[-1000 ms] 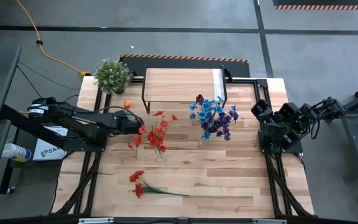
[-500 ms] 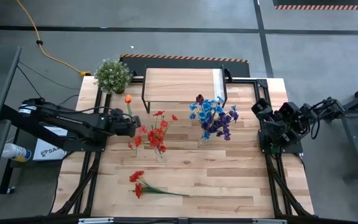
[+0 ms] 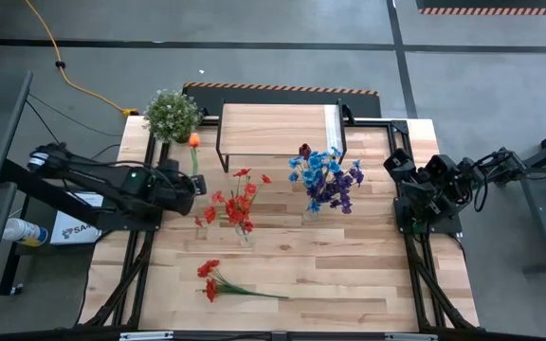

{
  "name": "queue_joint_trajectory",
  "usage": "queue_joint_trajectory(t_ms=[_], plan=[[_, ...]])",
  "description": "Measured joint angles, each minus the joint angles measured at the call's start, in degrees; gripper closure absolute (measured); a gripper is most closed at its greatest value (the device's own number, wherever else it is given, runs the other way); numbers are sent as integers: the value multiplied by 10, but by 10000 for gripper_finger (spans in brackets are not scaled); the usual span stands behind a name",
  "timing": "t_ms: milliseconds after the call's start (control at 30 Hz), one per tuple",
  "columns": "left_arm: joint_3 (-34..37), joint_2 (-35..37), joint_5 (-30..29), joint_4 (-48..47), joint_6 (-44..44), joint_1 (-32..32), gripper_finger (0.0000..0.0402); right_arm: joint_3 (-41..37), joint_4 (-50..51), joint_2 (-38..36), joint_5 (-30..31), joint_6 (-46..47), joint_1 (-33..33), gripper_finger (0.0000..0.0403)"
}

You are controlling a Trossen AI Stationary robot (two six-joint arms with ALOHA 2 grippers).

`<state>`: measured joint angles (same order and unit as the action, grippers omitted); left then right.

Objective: Pick and place flowers into a vace then onto a shelf
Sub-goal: Put the orange tulip into the left transparent vase

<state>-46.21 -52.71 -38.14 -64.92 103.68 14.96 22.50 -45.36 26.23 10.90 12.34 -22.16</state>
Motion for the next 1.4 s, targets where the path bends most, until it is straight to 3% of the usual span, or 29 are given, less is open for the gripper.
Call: queue_joint_trajectory(t_ms=[467,1033,1400], plan=[[-197,-23,-104,-170,-5,89,381,0,-5,0,-1,-8,0,237],[-438,-106,-175,-225,-163,137,381,0,-11,0,1,-9,0,237],[-569,-176,-290,-206,-252,238,381,0,-11,0,1,-9,0,237]])
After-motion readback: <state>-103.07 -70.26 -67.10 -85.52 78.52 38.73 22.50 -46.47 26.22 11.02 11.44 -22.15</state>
